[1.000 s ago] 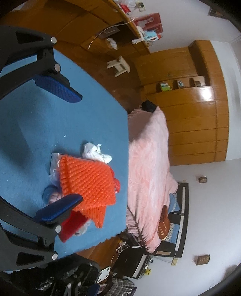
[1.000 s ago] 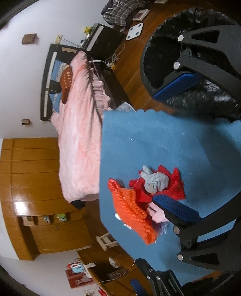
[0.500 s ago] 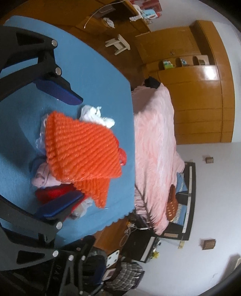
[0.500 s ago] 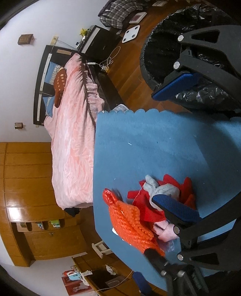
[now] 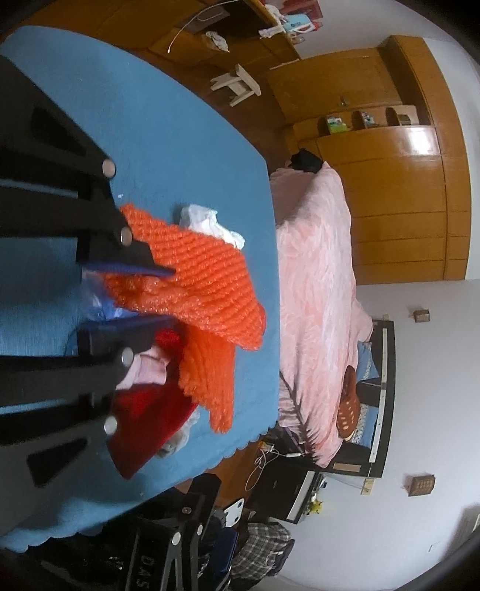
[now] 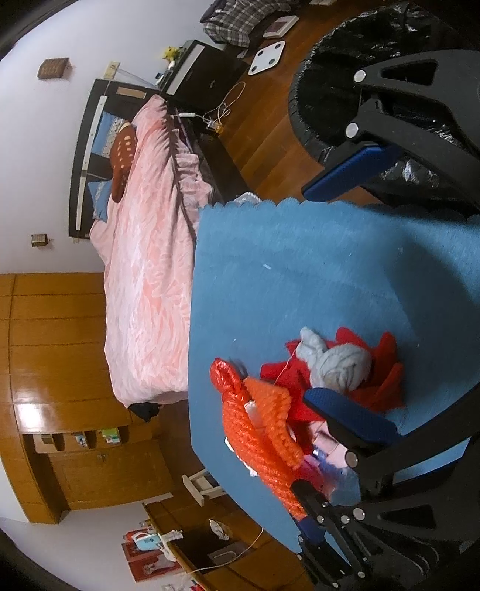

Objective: Collect trash
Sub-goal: 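Grasp an orange mesh net with the left tool while the right tool grasps another, then carry both orange mesh nets over the trash bin with both tools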

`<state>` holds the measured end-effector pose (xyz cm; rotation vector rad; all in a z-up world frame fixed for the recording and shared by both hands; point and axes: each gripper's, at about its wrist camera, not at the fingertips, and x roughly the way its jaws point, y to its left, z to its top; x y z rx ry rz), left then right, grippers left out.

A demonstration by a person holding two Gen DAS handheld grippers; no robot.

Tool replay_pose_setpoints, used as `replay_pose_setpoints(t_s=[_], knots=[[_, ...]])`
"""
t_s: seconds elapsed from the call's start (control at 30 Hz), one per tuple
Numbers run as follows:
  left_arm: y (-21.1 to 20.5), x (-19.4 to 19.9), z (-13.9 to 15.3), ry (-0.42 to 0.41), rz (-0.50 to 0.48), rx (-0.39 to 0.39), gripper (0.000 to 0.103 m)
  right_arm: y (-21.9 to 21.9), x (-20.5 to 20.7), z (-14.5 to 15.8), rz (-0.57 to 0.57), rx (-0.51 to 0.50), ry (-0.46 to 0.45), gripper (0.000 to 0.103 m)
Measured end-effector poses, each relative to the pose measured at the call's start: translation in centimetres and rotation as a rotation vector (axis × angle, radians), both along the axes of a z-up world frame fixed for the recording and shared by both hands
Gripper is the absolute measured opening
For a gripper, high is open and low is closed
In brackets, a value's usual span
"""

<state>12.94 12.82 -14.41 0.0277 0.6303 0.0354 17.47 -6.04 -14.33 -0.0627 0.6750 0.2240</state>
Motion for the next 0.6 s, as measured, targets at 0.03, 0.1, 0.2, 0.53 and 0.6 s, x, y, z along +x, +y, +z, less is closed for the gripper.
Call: replay_pose_setpoints(t_s=[0.03,0.1,0.2,0.53,0.6], knots=[[0.3,-0.1,0.1,-0.003,0.006,-0.002,0.017,0.2,0.1,0.1,0.006,0.002,-0.001,0.098],[0.8,-0.3,0.5,-0.016,0.024,-0.003,0.016,0.7,0.2,0.2,0.017,0.006,0.0,0.098],[1.9,-0.6,1.2,-0.033,0.046,-0.01,0.016,1.8,0.6,0.5,0.044,0.013,-0.001,0.098],[3.7,0.4,1.2,-0.027,0.082,-0.011,0.016,5.9,3.1,-0.3,0.122,0.037,0.046,0.088],[3.9,0.6,1.1,-0.024,0.082,-0.013,0.016,6.5,3.9,-0.8,0.136,0.048,0.082,0.081]])
